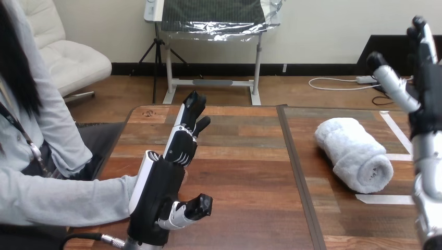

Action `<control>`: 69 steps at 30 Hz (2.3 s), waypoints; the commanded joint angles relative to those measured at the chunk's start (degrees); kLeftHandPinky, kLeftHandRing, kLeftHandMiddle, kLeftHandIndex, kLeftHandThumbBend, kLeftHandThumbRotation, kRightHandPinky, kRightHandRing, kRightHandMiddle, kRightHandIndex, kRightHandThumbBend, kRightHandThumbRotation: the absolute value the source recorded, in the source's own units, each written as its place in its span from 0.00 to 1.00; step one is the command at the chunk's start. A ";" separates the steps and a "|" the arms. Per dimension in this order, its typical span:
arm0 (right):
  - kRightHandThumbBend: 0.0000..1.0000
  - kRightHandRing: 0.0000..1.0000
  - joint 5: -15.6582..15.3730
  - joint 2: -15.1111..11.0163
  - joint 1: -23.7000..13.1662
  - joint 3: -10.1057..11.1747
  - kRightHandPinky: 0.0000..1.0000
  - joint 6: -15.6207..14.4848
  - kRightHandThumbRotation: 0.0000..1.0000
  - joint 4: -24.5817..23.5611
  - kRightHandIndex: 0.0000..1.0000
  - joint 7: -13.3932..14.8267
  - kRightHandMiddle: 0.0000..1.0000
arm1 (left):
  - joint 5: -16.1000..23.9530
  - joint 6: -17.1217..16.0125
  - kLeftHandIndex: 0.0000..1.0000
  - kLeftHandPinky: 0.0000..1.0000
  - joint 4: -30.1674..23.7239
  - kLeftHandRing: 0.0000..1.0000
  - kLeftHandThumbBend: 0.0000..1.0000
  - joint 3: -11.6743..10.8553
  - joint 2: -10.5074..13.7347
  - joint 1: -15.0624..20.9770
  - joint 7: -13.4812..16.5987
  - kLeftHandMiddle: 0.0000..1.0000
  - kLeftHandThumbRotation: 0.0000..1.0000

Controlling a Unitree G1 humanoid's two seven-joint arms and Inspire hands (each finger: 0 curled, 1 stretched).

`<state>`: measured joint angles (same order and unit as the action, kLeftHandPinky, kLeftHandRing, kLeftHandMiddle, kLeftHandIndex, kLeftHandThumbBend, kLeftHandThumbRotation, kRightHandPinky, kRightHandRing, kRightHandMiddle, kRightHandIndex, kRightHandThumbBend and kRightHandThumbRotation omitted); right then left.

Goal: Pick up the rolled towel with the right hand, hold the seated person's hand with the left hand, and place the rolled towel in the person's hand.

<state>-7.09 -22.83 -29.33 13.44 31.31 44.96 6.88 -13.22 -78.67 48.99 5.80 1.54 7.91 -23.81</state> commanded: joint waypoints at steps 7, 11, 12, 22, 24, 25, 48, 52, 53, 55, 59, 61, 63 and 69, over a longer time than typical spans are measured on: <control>1.00 0.96 -4.12 -4.86 -10.40 -2.48 0.89 -4.46 0.63 2.78 0.97 2.21 0.95 | -0.34 -0.14 1.00 0.95 -0.32 1.00 1.00 -0.40 -0.34 3.55 -0.39 1.00 0.79; 1.00 0.95 -3.99 -5.18 -12.22 -2.78 0.88 -5.68 0.62 5.94 0.97 1.84 0.94 | -0.36 -0.28 1.00 0.94 -0.24 1.00 1.00 -0.41 -0.35 3.61 -0.48 1.00 0.79; 1.00 0.95 -4.05 -5.26 -12.59 -2.92 0.88 -6.09 0.61 6.56 0.96 1.88 0.94 | -0.36 -0.33 1.00 0.94 -0.21 1.00 1.00 -0.42 -0.37 3.62 -0.49 1.00 0.79; 1.00 0.93 -5.11 -5.83 -16.23 -4.44 0.86 -8.81 0.59 13.87 0.95 2.38 0.93 | 0.38 -0.83 1.00 0.92 -0.08 1.00 1.00 -0.82 -0.41 3.67 -0.17 1.00 0.80; 1.00 0.92 -5.61 -5.97 -17.10 -5.02 0.84 -9.93 0.59 15.81 0.95 2.45 0.93 | 0.49 -1.06 1.00 0.92 0.01 1.00 1.00 -0.89 -0.41 3.69 -0.11 1.00 0.81; 1.00 0.90 -5.71 -6.03 -17.39 -5.23 0.82 -10.18 0.58 16.44 0.95 2.51 0.93 | 0.53 -1.13 1.00 0.92 0.04 1.00 1.00 -0.91 -0.41 3.71 -0.09 1.00 0.81; 1.00 0.50 -7.47 -5.55 -20.89 -9.66 0.35 -19.27 0.56 28.22 0.93 2.56 0.56 | 0.10 -0.82 1.00 0.90 -0.82 0.98 1.00 -0.56 -0.05 3.07 -0.38 1.00 0.82; 1.00 0.49 -7.67 -5.44 -20.80 -10.18 0.34 -20.16 0.57 28.91 0.93 2.30 0.50 | 0.96 -0.95 1.00 0.90 -0.87 0.98 1.00 -0.93 0.02 3.01 0.00 1.00 0.83; 1.00 0.48 -8.08 -5.43 -20.77 -10.64 0.33 -20.61 0.57 29.13 0.93 2.27 0.49 | 0.93 -1.02 1.00 0.90 -0.85 0.98 1.00 -0.91 0.02 3.04 -0.02 1.00 0.83; 1.00 0.52 -8.55 -5.45 -20.76 -11.22 0.35 -21.13 0.58 29.37 0.93 2.27 0.53 | 0.81 -1.11 1.00 0.90 -0.83 0.98 1.00 -0.84 0.01 3.07 -0.07 1.00 0.83; 1.00 0.71 -8.55 -5.27 -20.67 -11.68 0.51 -22.21 0.59 29.84 0.93 1.29 0.72 | -0.54 -1.11 1.00 0.90 -0.70 0.98 1.00 -0.07 0.17 3.31 -0.97 1.00 0.82; 1.00 0.73 -8.56 -5.19 -20.62 -11.86 0.56 -22.52 0.58 29.87 0.93 1.13 0.74 | -0.76 -1.04 1.00 0.90 -0.69 0.99 1.00 0.07 0.22 3.31 -1.18 1.00 0.82; 1.00 0.71 -8.84 -5.06 -20.57 -12.21 0.55 -23.23 0.58 30.02 0.93 0.98 0.72 | -0.69 -1.03 1.00 0.90 -0.74 0.99 1.00 0.00 0.21 3.30 -1.23 1.00 0.82; 1.00 0.48 -9.05 -4.72 -20.34 -12.73 0.36 -24.98 0.59 30.31 0.93 0.34 0.52 | -0.20 -1.35 1.00 0.89 -0.76 0.99 1.00 -0.28 0.08 3.18 -1.15 1.00 0.83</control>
<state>-15.88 -27.66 -45.14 1.43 6.89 75.50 7.68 -13.25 -78.74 49.10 5.81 1.50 7.95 -24.90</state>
